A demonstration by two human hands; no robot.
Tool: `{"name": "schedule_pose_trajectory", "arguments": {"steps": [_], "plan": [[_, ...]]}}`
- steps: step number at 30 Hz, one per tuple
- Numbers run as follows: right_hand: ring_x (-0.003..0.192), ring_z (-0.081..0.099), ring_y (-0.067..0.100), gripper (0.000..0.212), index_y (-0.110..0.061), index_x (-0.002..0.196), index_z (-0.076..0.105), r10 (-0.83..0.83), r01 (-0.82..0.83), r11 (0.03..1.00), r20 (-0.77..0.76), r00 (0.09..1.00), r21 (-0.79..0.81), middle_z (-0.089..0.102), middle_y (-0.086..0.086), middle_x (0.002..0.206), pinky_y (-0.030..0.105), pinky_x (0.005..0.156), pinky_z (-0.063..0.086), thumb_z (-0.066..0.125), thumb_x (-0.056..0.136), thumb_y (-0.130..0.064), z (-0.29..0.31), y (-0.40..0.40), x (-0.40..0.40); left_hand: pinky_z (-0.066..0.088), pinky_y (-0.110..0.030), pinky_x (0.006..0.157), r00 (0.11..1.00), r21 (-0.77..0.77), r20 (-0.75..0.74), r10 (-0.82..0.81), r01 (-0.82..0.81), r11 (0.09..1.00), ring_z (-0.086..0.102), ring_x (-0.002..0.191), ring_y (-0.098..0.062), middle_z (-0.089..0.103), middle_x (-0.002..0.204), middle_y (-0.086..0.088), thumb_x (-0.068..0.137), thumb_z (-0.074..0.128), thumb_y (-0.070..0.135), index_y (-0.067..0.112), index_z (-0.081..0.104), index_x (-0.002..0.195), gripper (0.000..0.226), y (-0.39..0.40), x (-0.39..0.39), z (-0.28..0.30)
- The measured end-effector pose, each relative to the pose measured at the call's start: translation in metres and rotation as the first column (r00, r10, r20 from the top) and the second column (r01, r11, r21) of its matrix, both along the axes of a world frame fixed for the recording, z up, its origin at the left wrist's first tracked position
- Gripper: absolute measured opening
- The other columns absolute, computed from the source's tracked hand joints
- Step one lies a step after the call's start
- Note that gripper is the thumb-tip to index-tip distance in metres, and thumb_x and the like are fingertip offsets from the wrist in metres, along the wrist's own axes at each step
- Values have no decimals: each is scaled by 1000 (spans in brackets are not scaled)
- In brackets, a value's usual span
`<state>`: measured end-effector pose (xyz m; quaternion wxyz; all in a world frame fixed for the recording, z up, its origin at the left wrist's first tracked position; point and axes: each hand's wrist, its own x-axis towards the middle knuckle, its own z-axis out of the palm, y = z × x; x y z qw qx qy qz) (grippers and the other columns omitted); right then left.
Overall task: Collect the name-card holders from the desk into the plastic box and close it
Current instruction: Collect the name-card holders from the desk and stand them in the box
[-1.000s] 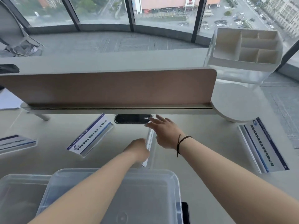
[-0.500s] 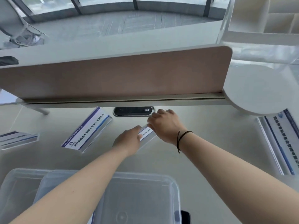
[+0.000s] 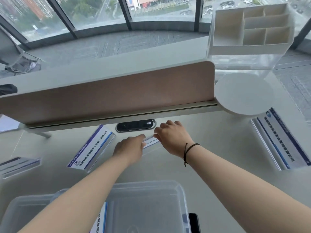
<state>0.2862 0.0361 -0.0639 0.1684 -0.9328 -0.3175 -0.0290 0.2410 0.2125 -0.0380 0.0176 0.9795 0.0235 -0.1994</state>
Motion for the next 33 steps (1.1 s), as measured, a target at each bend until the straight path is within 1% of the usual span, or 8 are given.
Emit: {"name": "schedule_pose_trajectory", "arguments": {"steps": [7, 9, 12, 18, 21, 24, 27, 33], "plan": [[65, 59, 31, 23, -18, 76, 53, -27, 30, 999, 159, 987, -15, 63, 2, 67, 40, 78, 46, 51, 94, -32, 84, -13, -44, 45, -37, 65, 985, -47, 91, -147, 152, 987, 52, 75, -32, 55, 81, -1, 101, 38, 31, 29, 36, 87, 14, 2, -28, 84], [60, 59, 31, 24, -19, 73, 48, 11, 1, 998, 169, 986, -68, 63, 2, 63, 37, 69, 45, 55, 91, -33, 116, -8, -66, 47, -38, 67, 964, -42, 124, -234, 240, 970, 53, 76, -30, 50, 76, 3, 101, 37, 31, 30, 33, 84, 17, 8, -43, 111], [62, 61, 35, 20, -17, 82, 51, 49, -36, 988, 90, 995, -149, 65, 6, 70, 33, 53, 36, 50, 94, -33, 161, 8, -105, 48, -39, 74, 931, -45, 123, -343, 350, 936, 56, 82, -28, 53, 79, 4, 100, 38, 35, 31, 37, 88, 13, 24, -67, 146], [82, 62, 34, 16, -27, 107, 53, -4, -10, 991, -99, 995, -136, 66, 5, 95, 34, 60, 37, 43, 97, -34, 205, 49, -172, 44, -37, 67, 867, -20, 139, -479, 486, 874, 58, 83, -27, 64, 93, 1, 99, 41, 37, 38, 51, 109, 15, 57, -117, 188], [79, 60, 35, 15, -27, 108, 51, -13, -7, 989, -130, 991, -148, 66, 5, 92, 35, 59, 38, 41, 99, -34, 207, 63, -202, 49, -39, 71, 847, -26, 124, -516, 523, 852, 60, 83, -27, 64, 89, 3, 98, 42, 34, 38, 51, 102, 11, 73, -141, 192], [70, 51, 35, 22, -21, 86, 45, -54, 23, 983, -169, 984, -180, 61, 8, 82, 38, 59, 40, 39, 100, -36, 197, 74, -231, 40, -35, 65, 841, -41, 84, -535, 539, 841, 55, 79, -20, 60, 83, 8, 98, 41, 35, 31, 50, 89, 13, 87, -164, 186], [67, 48, 35, 29, -18, 78, 37, -107, 66, 983, -246, 963, -170, 49, 5, 70, 38, 56, 36, 38, 100, -37, 174, 83, -257, 44, -36, 65, 867, -101, 95, -488, 496, 862, 53, 76, -20, 49, 72, 10, 96, 48, 42, 27, 51, 84, 19, 101, -186, 171], [73, 53, 38, 24, -19, 78, 42, -274, 213, 957, -376, 886, -194, 60, 11, 78, 37, 58, 36, 36, 98, -33, 85, 89, -297, 51, -40, 86, 932, -234, 241, -269, 325, 916, 64, 103, -17, 64, 118, 14, 95, 44, 46, 37, 55, 123, 32, 148, -230, 93]]}}
